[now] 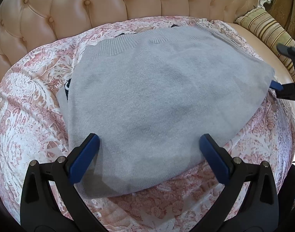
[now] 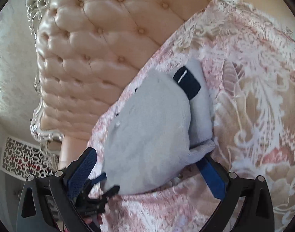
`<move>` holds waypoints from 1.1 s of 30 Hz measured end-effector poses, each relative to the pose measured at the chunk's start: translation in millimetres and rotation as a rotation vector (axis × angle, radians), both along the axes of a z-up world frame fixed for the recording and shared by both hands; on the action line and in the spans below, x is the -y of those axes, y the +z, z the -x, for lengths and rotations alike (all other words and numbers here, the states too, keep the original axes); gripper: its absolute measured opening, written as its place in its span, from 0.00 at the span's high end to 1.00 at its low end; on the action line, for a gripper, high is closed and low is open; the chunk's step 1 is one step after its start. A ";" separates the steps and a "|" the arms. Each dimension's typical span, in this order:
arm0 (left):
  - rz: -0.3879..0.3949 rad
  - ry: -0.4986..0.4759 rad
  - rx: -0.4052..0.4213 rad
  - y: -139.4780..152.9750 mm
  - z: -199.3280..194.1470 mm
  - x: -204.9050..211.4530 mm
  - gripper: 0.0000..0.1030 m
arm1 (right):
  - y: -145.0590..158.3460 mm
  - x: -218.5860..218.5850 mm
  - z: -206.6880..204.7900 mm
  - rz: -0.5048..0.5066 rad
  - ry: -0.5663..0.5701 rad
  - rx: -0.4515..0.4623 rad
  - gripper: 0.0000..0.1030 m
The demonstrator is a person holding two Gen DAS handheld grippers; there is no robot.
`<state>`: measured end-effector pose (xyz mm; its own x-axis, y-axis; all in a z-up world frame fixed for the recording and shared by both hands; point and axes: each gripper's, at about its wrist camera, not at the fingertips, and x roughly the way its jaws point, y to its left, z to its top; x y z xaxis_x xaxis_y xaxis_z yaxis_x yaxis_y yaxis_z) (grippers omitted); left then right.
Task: Fold clothes
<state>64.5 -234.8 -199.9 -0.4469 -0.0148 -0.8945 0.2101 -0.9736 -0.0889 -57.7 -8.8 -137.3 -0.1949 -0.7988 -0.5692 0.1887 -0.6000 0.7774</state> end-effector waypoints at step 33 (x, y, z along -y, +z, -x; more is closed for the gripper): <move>-0.017 0.007 -0.014 -1.1 -0.9 -0.1 0.00 | -32.8 -34.7 3.5 -0.026 -0.113 0.122 0.82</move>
